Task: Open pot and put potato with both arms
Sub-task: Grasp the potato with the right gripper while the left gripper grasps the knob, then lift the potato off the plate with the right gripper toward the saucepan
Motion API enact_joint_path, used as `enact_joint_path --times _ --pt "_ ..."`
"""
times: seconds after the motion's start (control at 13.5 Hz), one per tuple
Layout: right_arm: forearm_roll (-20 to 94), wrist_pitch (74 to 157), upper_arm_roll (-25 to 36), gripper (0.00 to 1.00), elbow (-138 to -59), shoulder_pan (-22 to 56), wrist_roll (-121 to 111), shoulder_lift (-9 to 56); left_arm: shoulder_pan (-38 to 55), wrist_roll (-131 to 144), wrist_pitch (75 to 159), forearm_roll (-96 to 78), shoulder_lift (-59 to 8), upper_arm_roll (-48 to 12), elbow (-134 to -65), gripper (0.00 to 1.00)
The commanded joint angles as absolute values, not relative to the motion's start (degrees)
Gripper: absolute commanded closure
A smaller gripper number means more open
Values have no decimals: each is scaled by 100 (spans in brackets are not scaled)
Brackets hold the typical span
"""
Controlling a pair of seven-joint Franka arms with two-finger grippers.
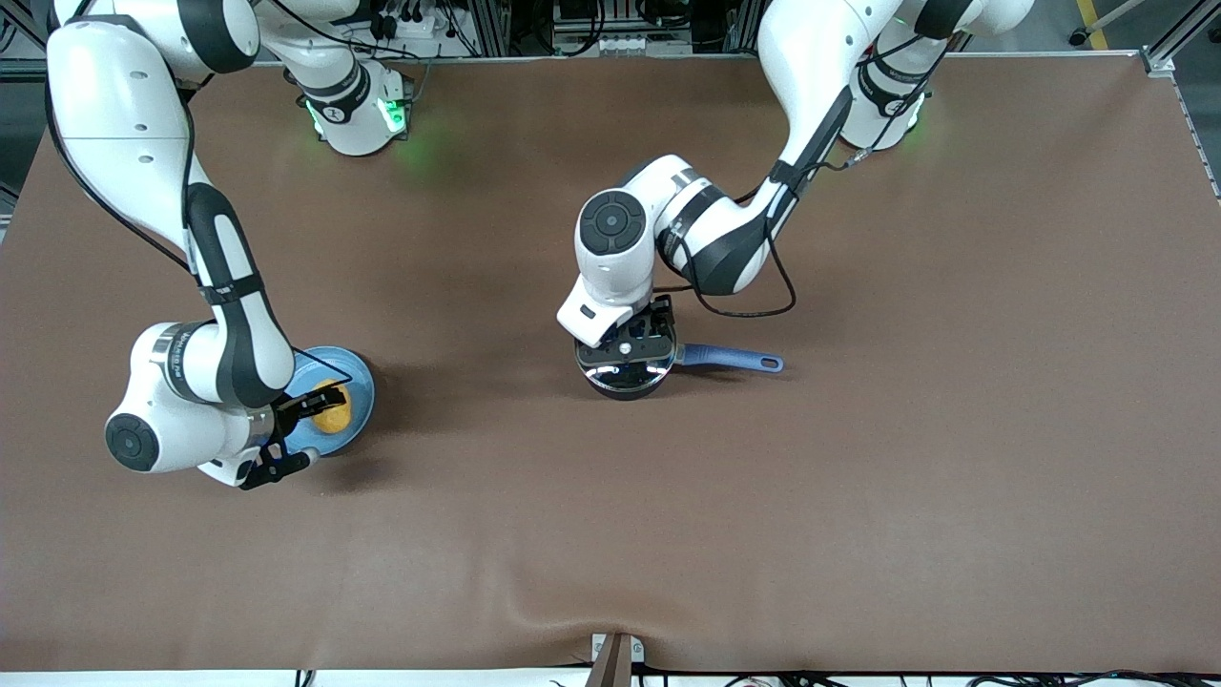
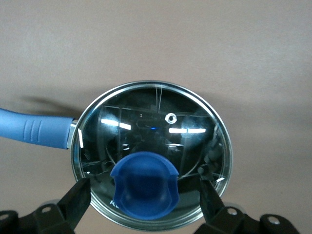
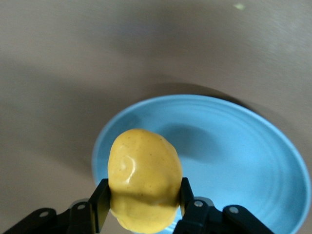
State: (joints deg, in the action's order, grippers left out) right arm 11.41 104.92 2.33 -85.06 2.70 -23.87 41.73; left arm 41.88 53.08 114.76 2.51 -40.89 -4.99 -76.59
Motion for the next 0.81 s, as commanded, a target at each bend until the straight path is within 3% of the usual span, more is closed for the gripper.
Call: enact_joint_path --times 0.0,0.37,0.74 --pt "1336 10108 211 100 -8350 448 -2303 3964 4192 5519 11706 211 -4166 -483 -7742 5" --pt "1521 9853 88 100 -8350 799 -1540 3508 4122 5546 11751 202 -4157 -483 -7813 16" --pt "1529 9800 44 100 -8350 1475 -468 3086 4113 5642 11681 193 -4104 -492 -7805 18"
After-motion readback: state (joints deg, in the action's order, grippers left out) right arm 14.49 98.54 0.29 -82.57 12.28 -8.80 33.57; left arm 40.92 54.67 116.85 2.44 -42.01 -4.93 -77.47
